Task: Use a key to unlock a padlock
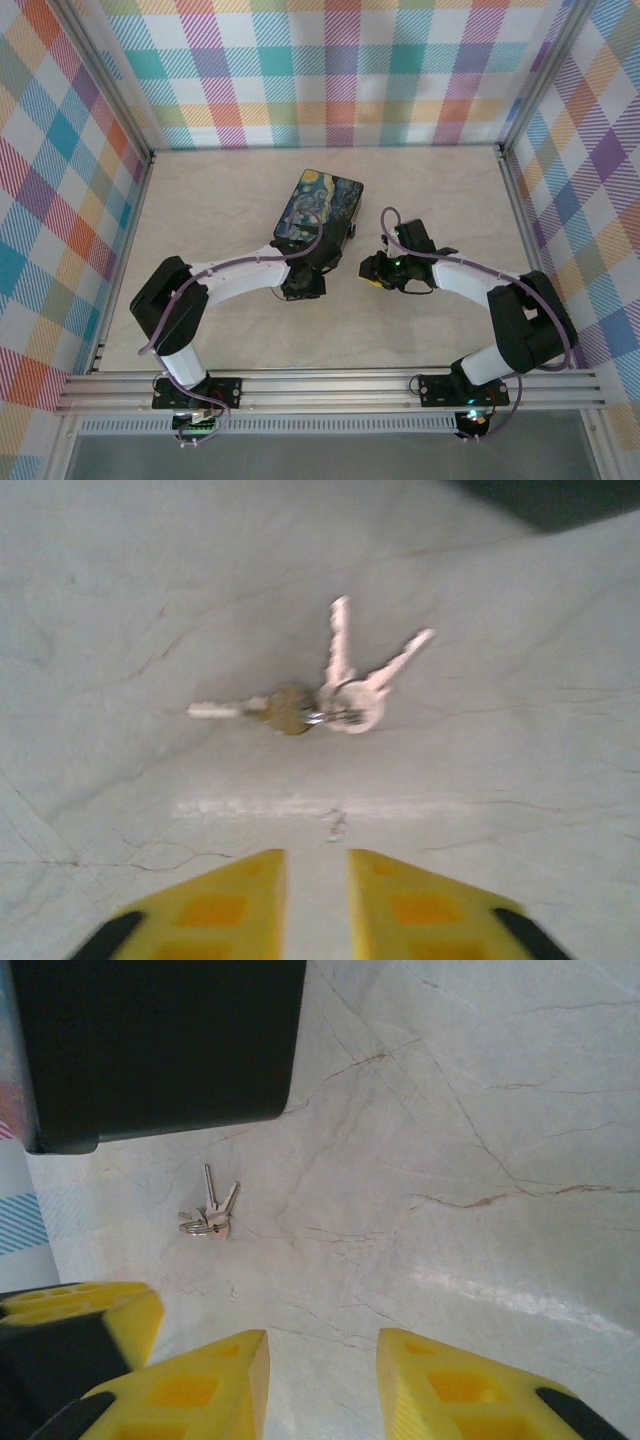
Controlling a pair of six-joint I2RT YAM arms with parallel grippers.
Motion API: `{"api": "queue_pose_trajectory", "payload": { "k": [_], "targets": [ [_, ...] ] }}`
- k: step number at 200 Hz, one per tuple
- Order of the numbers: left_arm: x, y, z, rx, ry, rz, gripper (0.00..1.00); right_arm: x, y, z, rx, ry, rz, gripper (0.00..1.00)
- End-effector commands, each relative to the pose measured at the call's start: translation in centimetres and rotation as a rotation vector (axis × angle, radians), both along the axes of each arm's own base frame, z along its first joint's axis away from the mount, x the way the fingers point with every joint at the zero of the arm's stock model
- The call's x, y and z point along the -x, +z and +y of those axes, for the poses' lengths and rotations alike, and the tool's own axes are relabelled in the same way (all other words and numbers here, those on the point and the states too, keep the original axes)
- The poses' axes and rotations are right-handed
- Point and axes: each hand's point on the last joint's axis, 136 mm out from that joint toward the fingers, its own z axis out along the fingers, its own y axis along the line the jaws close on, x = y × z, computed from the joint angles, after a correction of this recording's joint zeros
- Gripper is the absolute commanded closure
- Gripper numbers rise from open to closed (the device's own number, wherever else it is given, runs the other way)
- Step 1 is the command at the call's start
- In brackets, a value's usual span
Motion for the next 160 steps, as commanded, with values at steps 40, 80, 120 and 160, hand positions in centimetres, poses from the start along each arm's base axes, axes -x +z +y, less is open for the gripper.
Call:
{"api": "queue_pose_trajectory", "payload": {
  "k": [40, 80, 120, 160],
  "targets": [
    [-1.8, 2.0, -2.5, -0.046, -0.524, -0.169, 0.59, -2.0, 1.3, -4.0, 0.041, -0.150, -0.038, 0.66],
    [-2.3, 1.3, -3.2, -0.140, -0.730, -0.203, 0.61, -2.6, 2.3, -6.5, 0.044, -0.207, -0.059, 0.66],
    [-2.0, -0.9, -2.6, -0.279, -0.855, -0.146, 0.61, -2.2, 1.9, -7.3, 0.036, -0.235, -0.052, 0.66],
    [-2.7, -1.8, -2.6, -0.326, -0.882, -0.146, 0.61, -2.1, 1.7, -7.4, 0.024, -0.236, -0.043, 0.66]
  ]
}}
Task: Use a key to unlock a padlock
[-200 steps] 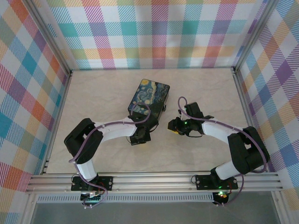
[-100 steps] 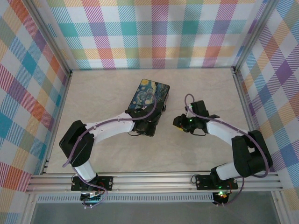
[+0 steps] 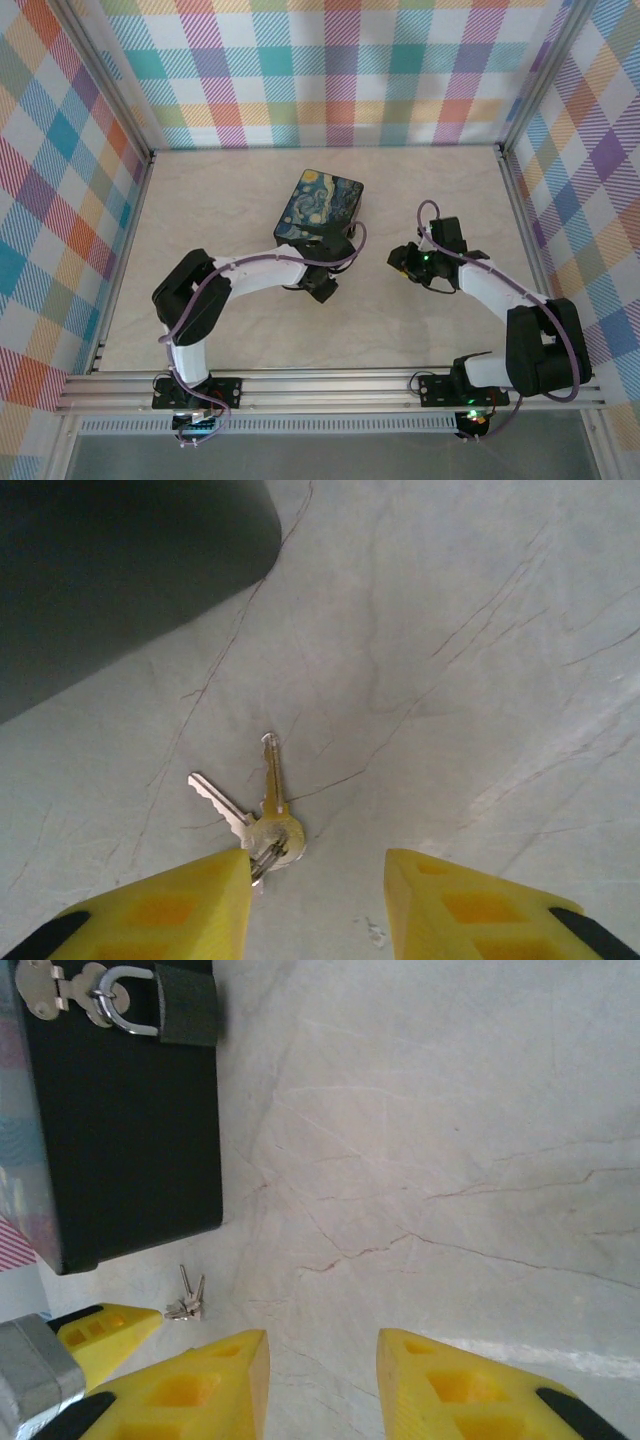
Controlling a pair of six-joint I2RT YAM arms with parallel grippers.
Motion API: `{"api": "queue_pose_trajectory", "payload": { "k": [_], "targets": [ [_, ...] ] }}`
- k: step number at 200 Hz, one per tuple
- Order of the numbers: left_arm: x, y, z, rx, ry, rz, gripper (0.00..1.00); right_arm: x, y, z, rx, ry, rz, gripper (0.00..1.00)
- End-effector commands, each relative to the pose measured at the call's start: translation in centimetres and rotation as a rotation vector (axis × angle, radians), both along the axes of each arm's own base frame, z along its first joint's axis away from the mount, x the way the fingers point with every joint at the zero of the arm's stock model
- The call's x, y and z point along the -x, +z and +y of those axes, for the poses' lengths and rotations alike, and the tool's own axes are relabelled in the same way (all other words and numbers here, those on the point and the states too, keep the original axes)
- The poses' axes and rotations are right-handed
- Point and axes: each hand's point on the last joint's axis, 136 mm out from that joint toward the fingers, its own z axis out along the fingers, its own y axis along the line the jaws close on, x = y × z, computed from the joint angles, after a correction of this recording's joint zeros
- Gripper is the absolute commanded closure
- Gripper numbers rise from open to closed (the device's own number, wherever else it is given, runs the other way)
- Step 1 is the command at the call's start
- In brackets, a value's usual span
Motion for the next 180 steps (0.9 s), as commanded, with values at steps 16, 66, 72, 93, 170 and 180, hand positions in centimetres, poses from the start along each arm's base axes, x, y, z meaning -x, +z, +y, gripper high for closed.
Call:
{"api": "queue_pose_trajectory", "payload": {
  "k": [16, 66, 72, 93, 170, 180],
  "targets": [
    [-0.8, -0.4, 0.2, -0.086, -0.061, -0.021, 0.61, 0.3, 0.2, -0.1, -0.020, 0.007, -0.002, 0.66],
    [-0.3, -2.7, 1.4, -0.163, -0.088, 0.004, 0.66, 0.6, 0.1, -0.3, -0.022, 0.005, -0.003, 0.66],
    [-0.2, -2.9, 1.6, -0.174, -0.089, 0.002, 0.67, 0.7, 0.0, -0.4, -0.023, 0.004, -0.001, 0.66],
    [-0.1, -3.4, 2.2, -0.200, -0.090, 0.011, 0.72, 0.9, -0.1, -0.4, -0.031, 0.000, 0.001, 0.66],
    [0.3, -3.3, 3.3, -0.233, -0.080, 0.012, 0.83, 1.1, -0.1, -0.4, -0.044, -0.004, -0.001, 0.66],
    [0.1, -2.8, 3.2, -0.223, -0.075, -0.002, 0.87, 1.1, -0.1, -0.4, -0.044, -0.004, -0.002, 0.66]
  ]
}}
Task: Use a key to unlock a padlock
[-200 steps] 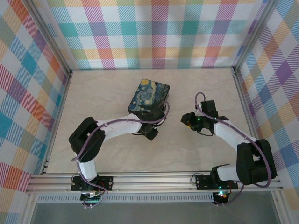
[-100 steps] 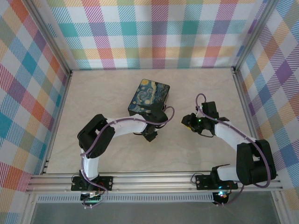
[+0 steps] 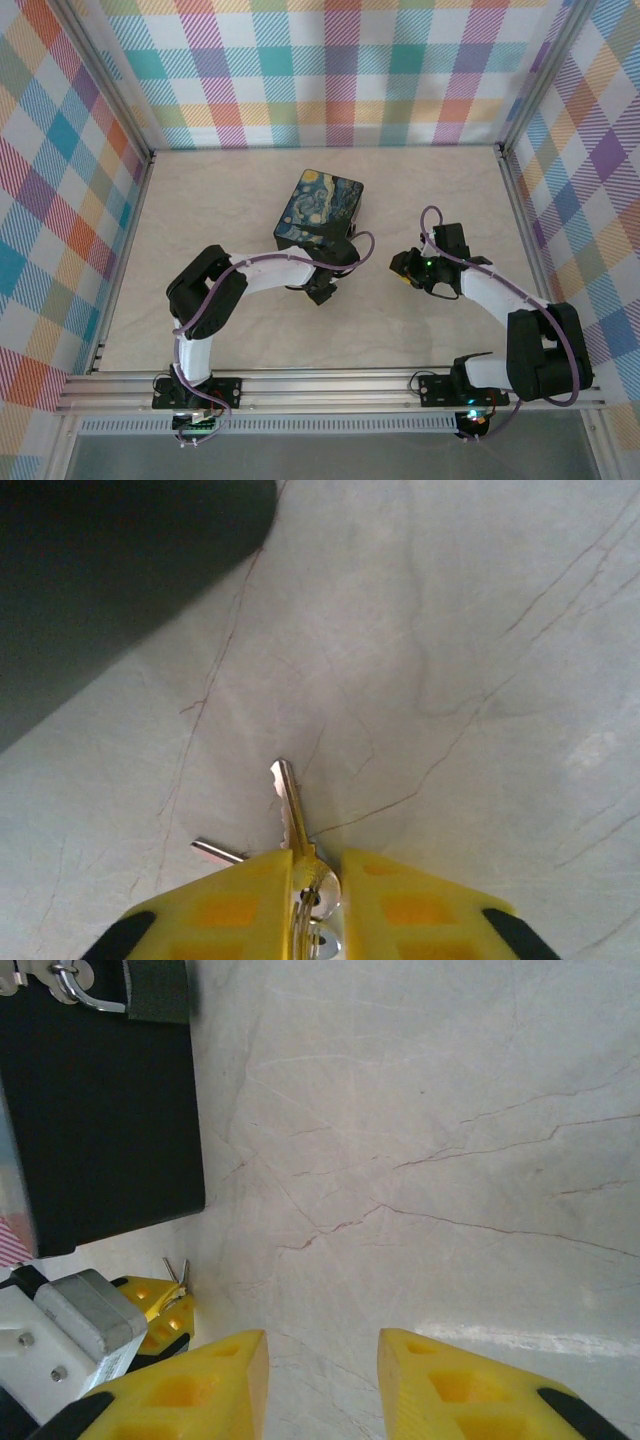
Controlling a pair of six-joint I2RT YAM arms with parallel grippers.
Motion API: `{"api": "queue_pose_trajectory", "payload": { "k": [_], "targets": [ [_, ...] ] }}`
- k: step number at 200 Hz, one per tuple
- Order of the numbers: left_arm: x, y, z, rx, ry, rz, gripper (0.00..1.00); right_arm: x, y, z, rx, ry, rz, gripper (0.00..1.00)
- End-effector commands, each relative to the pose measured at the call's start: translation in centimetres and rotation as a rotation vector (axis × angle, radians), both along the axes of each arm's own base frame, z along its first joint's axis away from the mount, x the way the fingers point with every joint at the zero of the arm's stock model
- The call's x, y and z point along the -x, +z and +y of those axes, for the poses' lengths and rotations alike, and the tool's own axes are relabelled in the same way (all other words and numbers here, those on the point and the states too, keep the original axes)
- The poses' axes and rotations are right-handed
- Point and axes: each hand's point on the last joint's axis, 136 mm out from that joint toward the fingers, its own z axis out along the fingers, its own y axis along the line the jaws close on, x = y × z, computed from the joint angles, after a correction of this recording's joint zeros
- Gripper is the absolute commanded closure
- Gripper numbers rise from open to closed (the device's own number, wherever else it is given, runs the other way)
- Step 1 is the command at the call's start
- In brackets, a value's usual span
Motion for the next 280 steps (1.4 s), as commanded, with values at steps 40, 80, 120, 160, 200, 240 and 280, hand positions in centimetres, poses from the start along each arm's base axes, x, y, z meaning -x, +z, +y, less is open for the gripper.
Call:
{"api": "queue_pose_trajectory", "payload": {
  "k": [40, 80, 120, 160, 200, 240, 280],
  "targets": [
    [0.6, 1.4, 1.2, -0.007, 0.020, 0.002, 0.90, 0.1, 0.8, 0.1, -0.026, 0.007, -0.027, 0.66],
    [0.1, 2.8, 1.3, 0.084, 0.080, 0.006, 1.00, 0.3, 0.9, 0.2, -0.029, 0.009, -0.028, 0.66],
    [-0.4, 3.7, 2.0, 0.159, 0.150, 0.005, 1.00, 0.3, 1.2, 0.4, -0.042, 0.017, -0.025, 0.65],
    [-1.2, 6.1, 2.2, 0.358, 0.267, 0.029, 1.00, -0.2, 2.7, 1.4, -0.072, 0.079, -0.061, 0.65],
    [-2.1, 10.1, 1.9, 0.645, 0.374, 0.069, 1.00, 0.3, 4.8, 4.9, -0.123, 0.240, -0.124, 0.65],
    [-2.4, 15.2, 2.0, 0.942, 0.405, 0.130, 1.00, 1.2, 7.8, 9.1, -0.253, 0.403, -0.205, 0.64],
    [-3.2, 18.8, 2.2, 1.129, 0.398, 0.171, 1.00, 2.4, 12.1, 13.0, -0.351, 0.596, -0.349, 0.63]
  ]
}}
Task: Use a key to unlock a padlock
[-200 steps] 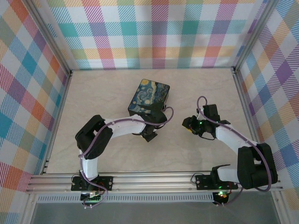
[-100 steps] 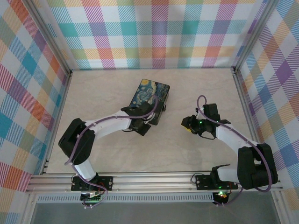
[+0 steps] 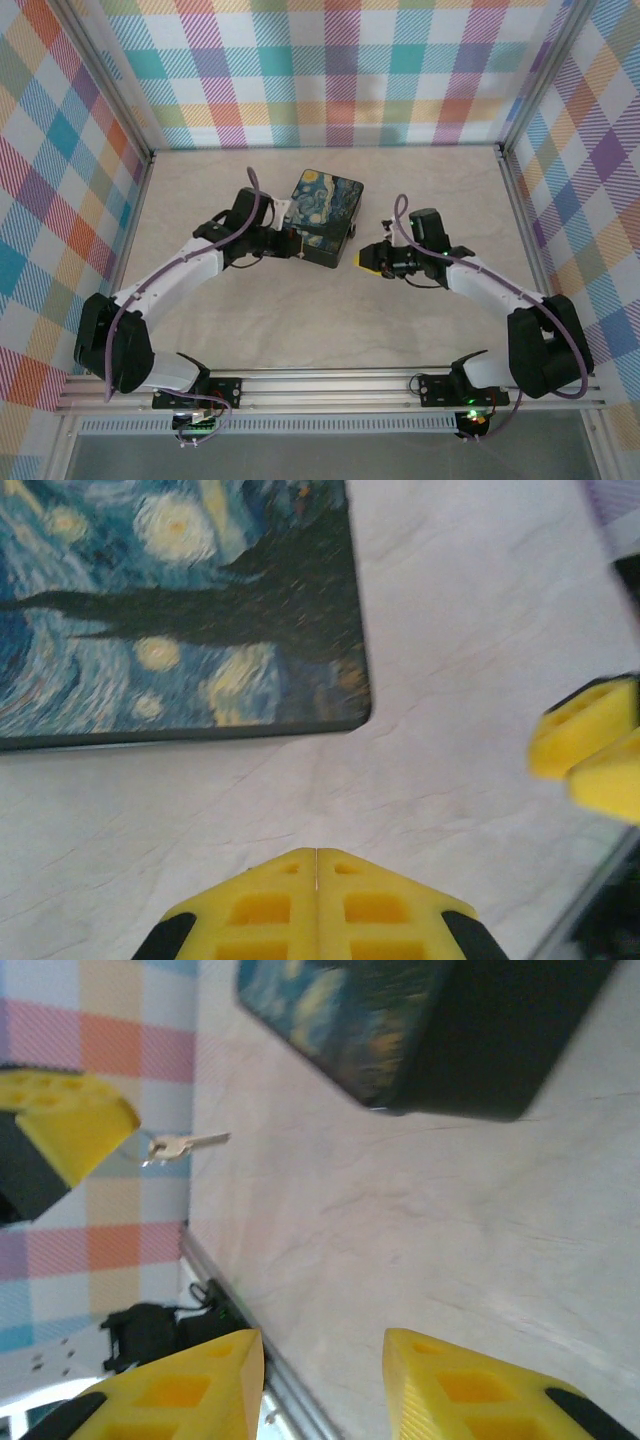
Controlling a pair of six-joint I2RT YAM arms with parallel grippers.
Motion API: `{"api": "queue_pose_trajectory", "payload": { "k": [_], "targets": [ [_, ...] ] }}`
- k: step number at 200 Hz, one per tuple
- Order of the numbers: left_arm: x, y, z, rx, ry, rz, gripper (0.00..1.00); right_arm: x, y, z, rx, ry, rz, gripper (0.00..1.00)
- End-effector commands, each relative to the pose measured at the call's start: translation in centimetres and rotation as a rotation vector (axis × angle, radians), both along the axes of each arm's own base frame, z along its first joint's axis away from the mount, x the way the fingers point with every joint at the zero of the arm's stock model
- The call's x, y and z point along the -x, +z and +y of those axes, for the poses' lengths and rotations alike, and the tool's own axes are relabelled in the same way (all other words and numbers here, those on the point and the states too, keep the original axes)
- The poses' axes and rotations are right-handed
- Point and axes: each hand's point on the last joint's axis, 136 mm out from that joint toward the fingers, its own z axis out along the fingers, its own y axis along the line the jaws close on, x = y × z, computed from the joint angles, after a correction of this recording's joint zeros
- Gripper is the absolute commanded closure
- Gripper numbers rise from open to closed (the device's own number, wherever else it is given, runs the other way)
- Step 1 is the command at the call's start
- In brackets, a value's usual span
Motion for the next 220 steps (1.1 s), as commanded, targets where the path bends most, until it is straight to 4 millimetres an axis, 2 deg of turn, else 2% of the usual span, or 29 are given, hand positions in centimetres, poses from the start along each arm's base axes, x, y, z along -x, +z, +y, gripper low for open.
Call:
{"api": "queue_pose_trajectory", "payload": {
  "k": [1, 21, 56, 75, 106, 164, 220],
  "targets": [
    [0.4, 2.9, -1.2, 0.179, -0.048, 0.018, 1.00, 0.3, 4.6, 2.8, -0.110, 0.151, -0.166, 0.63],
    [0.8, 4.6, -1.9, 0.233, -0.085, 0.020, 1.00, 0.9, 5.8, 4.6, -0.095, 0.215, -0.267, 0.58],
    [1.5, 6.8, -2.5, 0.278, -0.125, 0.043, 1.00, 0.8, 6.5, 7.1, 0.024, 0.282, -0.479, 0.48],
    [2.0, 7.8, -2.7, 0.303, -0.142, 0.050, 1.00, 0.5, 7.0, 7.9, 0.047, 0.306, -0.562, 0.45],
    [2.8, 9.3, -2.8, 0.331, -0.162, 0.046, 1.00, -0.2, 6.7, 8.5, 0.073, 0.322, -0.597, 0.45],
    [3.9, 9.8, -2.7, 0.334, -0.183, 0.058, 1.00, -1.4, 7.4, 8.6, 0.095, 0.284, -0.636, 0.50],
    [3.5, 9.6, -2.8, 0.326, -0.164, 0.063, 1.00, 0.3, 8.6, 9.1, 0.037, 0.340, -0.667, 0.49]
  ]
}}
